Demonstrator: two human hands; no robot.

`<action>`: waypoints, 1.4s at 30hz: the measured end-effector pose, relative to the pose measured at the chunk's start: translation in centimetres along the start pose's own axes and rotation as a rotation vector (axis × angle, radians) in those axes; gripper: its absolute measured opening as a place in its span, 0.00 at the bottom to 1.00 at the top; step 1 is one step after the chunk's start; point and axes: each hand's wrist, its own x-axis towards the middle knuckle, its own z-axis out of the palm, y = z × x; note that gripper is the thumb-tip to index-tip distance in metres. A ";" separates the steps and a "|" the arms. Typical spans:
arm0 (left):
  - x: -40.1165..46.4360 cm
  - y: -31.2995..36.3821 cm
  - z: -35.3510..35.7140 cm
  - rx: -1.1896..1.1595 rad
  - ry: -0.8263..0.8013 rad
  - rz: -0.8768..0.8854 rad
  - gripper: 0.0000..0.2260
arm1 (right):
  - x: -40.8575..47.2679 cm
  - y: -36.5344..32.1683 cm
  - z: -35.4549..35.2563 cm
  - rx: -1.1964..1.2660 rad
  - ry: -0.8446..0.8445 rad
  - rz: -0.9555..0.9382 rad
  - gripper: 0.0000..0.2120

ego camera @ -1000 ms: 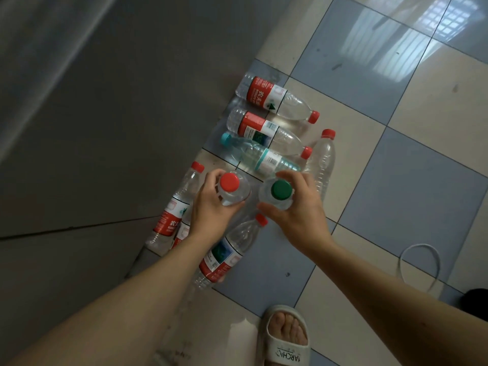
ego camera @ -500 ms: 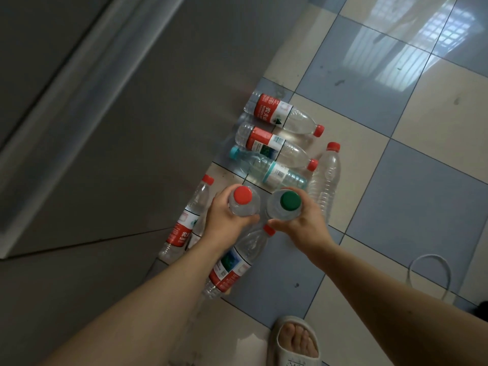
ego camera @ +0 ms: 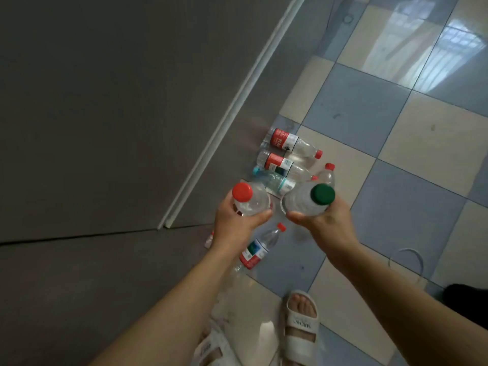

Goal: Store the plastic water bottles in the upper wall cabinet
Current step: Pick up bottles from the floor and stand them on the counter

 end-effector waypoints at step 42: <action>-54.4 60.6 -46.5 -0.412 0.684 0.851 0.16 | -47.9 -77.3 7.8 0.138 -0.433 -1.170 0.15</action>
